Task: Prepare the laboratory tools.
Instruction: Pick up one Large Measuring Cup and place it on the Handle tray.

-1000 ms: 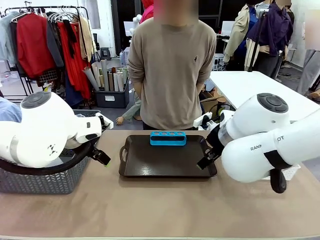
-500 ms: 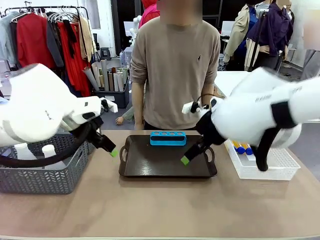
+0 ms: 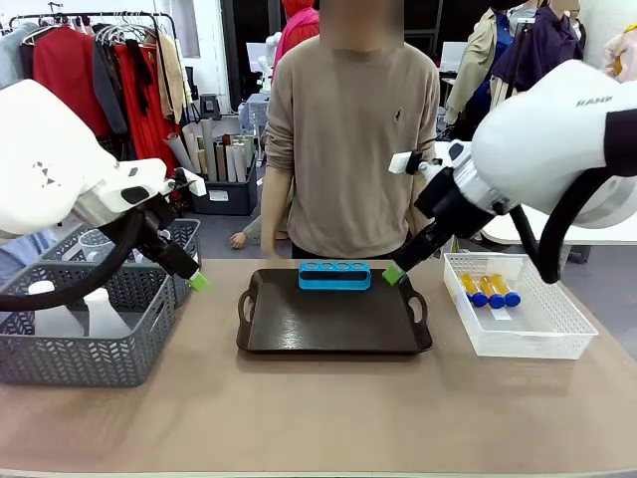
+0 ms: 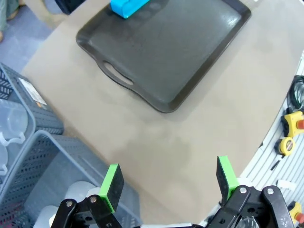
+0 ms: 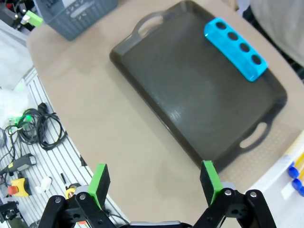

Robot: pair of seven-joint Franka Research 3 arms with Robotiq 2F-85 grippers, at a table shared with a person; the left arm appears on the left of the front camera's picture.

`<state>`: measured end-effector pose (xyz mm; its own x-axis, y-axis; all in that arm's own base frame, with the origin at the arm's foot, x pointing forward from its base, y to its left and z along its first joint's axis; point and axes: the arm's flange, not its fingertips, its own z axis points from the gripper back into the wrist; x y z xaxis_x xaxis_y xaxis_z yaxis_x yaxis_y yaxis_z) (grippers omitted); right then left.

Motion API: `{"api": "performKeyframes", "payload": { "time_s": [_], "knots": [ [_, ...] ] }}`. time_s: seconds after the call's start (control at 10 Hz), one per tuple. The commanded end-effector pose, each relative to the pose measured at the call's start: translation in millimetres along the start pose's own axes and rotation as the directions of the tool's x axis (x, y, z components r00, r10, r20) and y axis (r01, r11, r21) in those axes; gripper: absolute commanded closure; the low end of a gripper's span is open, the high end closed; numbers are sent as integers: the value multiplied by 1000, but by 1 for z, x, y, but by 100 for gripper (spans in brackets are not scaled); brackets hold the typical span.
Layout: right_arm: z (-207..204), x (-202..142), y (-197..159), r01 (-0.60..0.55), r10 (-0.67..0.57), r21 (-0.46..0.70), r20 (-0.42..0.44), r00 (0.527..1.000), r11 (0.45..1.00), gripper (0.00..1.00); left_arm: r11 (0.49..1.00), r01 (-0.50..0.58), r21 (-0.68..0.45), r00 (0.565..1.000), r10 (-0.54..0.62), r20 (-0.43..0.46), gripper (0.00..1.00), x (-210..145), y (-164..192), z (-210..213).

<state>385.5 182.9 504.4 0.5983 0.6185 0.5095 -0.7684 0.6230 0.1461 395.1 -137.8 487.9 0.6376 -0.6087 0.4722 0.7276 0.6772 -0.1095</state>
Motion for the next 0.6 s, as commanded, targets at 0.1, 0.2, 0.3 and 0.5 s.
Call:
{"api": "performKeyframes", "payload": {
  "time_s": [0.1,0.2,0.3,0.5],
  "knots": [
    [0,0,0,0,0,0,0,1000,1000,0,1000,0,0,1000,0,0,0,0,0,0],
    [0,0,0,0,0,0,0,1000,1000,0,1000,0,0,1000,0,0,0,0,0,0],
    [0,0,0,0,0,0,0,1000,1000,0,1000,0,0,1000,0,0,0,0,0,0],
    [2,-1,0,-13,13,-11,-3,1000,1000,0,1000,9,14,1000,-9,-3,0,3,0,2]
  ]
}}
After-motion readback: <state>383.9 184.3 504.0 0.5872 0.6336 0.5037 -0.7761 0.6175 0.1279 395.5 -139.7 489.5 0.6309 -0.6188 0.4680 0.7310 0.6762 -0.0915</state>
